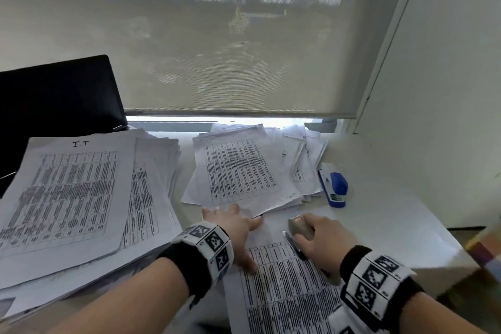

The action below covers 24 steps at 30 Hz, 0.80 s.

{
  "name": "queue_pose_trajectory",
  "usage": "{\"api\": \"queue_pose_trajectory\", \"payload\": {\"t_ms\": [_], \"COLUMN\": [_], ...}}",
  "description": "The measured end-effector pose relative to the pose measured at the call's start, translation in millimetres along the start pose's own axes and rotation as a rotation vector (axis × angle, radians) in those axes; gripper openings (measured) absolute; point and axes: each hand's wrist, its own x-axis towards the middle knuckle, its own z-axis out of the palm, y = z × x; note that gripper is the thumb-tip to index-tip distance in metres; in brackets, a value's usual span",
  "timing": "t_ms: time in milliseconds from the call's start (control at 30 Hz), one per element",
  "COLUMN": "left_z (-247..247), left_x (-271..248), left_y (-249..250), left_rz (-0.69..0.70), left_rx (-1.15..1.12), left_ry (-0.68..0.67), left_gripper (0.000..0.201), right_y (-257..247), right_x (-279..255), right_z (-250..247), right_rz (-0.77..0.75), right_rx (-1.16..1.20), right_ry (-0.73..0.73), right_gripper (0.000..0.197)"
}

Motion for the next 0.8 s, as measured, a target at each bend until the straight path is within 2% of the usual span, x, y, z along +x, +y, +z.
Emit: {"api": "queue_pose_trajectory", "payload": {"t_ms": [233, 333, 500, 600, 700, 800], "left_z": [-4.8, -3.5, 1.9, -0.6, -2.3, -1.8], "left_x": [-4.4, -6.7, -10.2, -11.2, -7.2, -5.1], "left_y": [1.1, 2.8, 3.7, 6.9, 8.8, 7.6], "left_rz": [-0.007, -0.016, -0.035, 0.013, 0.102, 0.116], "left_rx": [-0.010, -0.027, -0.047, -0.010, 0.021, 0.015], "left_ry": [-0.025, 0.007, 0.018, -0.005, -0.059, -0.089], "left_gripper": [0.106, 0.104, 0.112, 0.112, 0.101, 0.098], "right_y": [-23.0, -24.9, -18.5, -13.5, -11.3, -13.6], "right_x": [13.9, 13.0, 6.4, 2.5, 2.0, 5.3], "right_z": [9.1, 7.8, 8.3, 8.2, 7.5, 6.7], "right_rz": [0.061, 0.066, 0.053, 0.056, 0.055, 0.049], "right_rx": [0.053, 0.058, 0.061, 0.045, 0.040, 0.031], "right_ry": [0.076, 0.086, 0.080, 0.066, 0.054, 0.054], "right_gripper": [0.029, 0.029, 0.035, 0.039, 0.037, 0.035]}}
